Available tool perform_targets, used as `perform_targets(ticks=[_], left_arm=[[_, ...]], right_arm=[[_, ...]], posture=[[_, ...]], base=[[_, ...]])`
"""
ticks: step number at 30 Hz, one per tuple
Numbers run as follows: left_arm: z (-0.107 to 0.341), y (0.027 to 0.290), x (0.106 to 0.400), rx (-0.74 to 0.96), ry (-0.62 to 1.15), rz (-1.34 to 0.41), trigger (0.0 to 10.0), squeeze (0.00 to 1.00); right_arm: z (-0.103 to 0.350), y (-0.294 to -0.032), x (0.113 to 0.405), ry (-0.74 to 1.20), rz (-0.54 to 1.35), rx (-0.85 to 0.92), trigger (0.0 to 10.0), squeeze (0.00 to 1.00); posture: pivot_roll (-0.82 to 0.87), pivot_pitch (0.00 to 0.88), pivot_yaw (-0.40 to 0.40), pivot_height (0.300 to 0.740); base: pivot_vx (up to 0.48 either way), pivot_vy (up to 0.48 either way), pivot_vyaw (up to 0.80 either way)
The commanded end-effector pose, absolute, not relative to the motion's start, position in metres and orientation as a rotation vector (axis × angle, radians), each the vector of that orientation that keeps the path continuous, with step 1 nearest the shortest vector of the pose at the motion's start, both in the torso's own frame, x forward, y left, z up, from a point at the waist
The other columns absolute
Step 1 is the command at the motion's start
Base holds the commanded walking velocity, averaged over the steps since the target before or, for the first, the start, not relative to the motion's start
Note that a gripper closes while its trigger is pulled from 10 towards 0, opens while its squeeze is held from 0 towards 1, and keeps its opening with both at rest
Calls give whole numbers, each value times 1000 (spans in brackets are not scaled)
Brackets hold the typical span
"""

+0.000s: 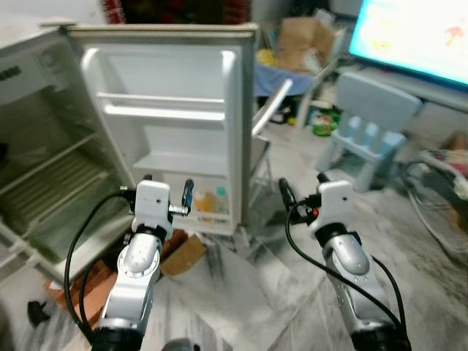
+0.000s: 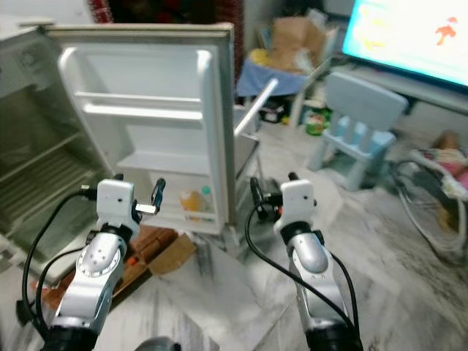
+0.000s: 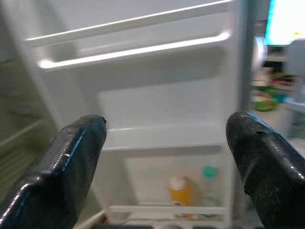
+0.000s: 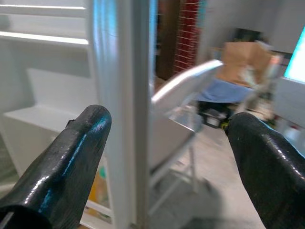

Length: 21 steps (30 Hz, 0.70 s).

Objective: Restocking fridge

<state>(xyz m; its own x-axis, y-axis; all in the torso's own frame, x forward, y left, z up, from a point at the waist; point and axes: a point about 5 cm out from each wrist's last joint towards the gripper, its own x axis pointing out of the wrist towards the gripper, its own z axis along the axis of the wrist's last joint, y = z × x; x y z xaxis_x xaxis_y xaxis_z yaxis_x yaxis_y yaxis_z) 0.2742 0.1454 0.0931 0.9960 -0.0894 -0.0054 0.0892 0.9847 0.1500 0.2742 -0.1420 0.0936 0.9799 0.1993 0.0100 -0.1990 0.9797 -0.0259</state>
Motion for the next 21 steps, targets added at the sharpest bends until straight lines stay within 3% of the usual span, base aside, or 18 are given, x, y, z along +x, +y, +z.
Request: perform_targets(ticks=[1,10,21], left_arm=[[93,155,275,175,10,-58,10000,0],[91,153,276,186,20,-54,10000,0],[84,143,270,131,56,-83,10000,0]], right_arm=[[104,-132,279,-56,231,-6,10000,0],[106,-133,281,-66,230,11,10000,0],[103,-127,278,-50,286,25,10000,0]], posture=[[57,0,26,740],[57,0,26,740],[57,0,26,740]], base=[[364,-307,794],[364,-308,674],[55,-450,0]])
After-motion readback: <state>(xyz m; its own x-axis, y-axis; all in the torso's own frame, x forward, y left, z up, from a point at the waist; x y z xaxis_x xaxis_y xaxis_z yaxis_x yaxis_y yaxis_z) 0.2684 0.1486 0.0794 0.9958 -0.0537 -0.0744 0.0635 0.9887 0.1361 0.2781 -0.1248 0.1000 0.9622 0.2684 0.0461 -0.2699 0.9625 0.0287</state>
